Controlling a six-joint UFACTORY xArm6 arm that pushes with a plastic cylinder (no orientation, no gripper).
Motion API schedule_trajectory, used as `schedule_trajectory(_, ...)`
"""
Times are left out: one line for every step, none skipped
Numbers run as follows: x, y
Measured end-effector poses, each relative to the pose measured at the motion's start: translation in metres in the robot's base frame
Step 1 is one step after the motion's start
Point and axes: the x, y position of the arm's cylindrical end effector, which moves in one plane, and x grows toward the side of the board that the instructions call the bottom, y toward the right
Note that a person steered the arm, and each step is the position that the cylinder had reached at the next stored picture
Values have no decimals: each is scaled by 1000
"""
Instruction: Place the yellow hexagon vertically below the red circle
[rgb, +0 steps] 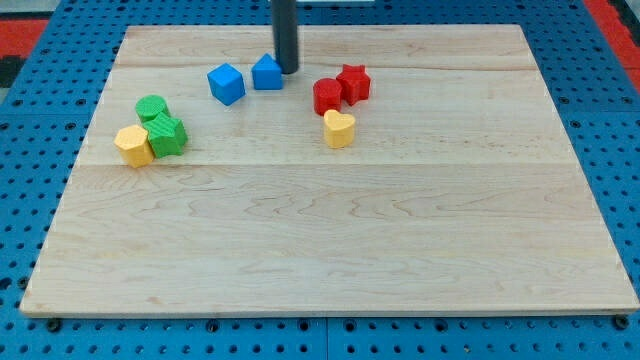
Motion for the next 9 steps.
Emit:
schedule_trajectory(20,-24)
schedule_trajectory(45,20)
schedule_trajectory(78,47)
schedule_trajectory(84,86)
schedule_trajectory(134,82)
schedule_trajectory(171,82)
schedule_trajectory(201,7)
schedule_trajectory(263,-124)
schedule_trajectory(218,-211)
